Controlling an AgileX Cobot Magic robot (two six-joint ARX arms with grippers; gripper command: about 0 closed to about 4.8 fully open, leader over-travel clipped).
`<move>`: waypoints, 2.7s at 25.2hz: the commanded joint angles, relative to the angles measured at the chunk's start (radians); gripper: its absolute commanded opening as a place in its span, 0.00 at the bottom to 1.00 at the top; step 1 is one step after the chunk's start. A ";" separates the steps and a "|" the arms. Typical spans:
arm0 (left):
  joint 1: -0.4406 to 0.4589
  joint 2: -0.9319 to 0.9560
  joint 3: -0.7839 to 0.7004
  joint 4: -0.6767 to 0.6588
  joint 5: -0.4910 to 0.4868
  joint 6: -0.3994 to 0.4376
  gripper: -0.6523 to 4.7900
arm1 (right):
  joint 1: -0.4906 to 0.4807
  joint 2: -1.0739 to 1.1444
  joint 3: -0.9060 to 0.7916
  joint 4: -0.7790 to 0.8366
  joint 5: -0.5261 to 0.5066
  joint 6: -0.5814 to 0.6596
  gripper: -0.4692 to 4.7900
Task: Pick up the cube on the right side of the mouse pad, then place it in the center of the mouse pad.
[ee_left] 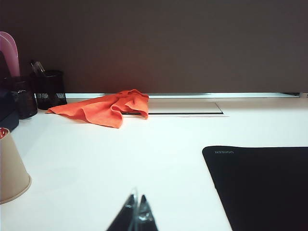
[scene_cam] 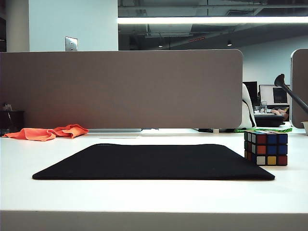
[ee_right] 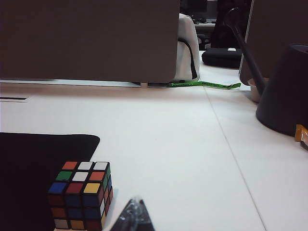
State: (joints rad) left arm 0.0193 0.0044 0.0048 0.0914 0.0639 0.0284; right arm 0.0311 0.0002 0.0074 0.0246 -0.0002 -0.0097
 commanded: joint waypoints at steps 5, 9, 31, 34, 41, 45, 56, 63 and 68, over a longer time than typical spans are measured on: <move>0.002 0.001 0.003 0.007 0.004 -0.003 0.11 | 0.000 -0.001 -0.001 0.008 0.001 -0.002 0.08; 0.002 0.001 0.003 0.007 0.004 -0.003 0.11 | 0.000 -0.001 -0.001 0.002 0.000 -0.002 0.08; 0.002 0.001 0.004 0.022 0.458 -0.010 0.11 | 0.000 0.016 0.132 -0.040 0.026 0.034 0.08; 0.002 0.001 0.004 0.014 0.483 -0.009 0.11 | 0.000 0.079 0.226 -0.142 0.035 0.019 0.08; 0.002 0.001 0.003 -0.008 0.594 0.001 0.11 | 0.004 0.440 0.482 -0.246 0.035 -0.002 0.08; 0.002 0.001 0.003 -0.008 0.595 0.001 0.11 | 0.007 0.630 0.612 -0.270 0.035 -0.002 0.08; 0.000 0.001 0.003 -0.009 0.618 -0.003 0.11 | 0.031 1.069 0.853 -0.259 0.035 0.018 0.28; 0.000 0.001 0.003 -0.010 0.612 -0.003 0.11 | 0.153 1.306 0.959 -0.335 0.131 0.094 0.75; 0.000 0.001 0.003 -0.024 0.610 -0.003 0.11 | 0.209 1.366 0.987 -0.337 0.131 0.112 0.85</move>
State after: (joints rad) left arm 0.0185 0.0040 0.0048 0.0669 0.6708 0.0257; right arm 0.2276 1.3602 0.9813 -0.3218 0.1246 0.0822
